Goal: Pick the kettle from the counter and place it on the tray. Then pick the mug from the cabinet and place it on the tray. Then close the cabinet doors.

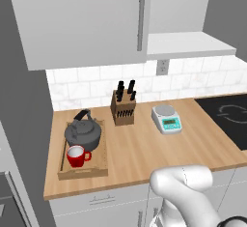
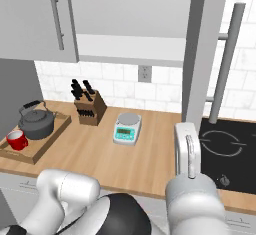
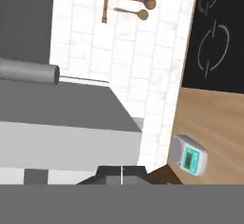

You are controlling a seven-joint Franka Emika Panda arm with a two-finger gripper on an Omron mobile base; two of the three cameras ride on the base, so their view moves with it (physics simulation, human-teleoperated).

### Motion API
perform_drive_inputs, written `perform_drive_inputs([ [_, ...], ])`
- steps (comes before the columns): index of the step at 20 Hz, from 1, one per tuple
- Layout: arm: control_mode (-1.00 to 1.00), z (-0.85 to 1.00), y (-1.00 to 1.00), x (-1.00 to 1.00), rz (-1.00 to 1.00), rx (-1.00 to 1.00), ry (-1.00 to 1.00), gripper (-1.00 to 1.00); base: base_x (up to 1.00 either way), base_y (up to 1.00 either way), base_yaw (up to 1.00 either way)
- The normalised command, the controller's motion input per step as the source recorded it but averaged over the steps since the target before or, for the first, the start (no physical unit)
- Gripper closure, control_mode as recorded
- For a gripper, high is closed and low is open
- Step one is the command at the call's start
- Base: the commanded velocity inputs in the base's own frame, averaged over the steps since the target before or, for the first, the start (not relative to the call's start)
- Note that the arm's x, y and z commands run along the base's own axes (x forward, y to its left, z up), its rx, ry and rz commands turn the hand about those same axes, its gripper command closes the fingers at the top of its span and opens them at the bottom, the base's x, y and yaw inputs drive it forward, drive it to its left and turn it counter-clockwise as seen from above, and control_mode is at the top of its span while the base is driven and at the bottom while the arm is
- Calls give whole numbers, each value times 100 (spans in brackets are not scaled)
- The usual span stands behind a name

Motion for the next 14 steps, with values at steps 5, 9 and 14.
perform_drive_inputs([
  [5,-100,-28,-29,0,0,11,-10,100,0,0,0],
  [9,-100,-26,-25,3,0,11,-9,100,0,0,0],
  [14,-100,-19,-28,52,0,15,-7,100,0,0,0],
])
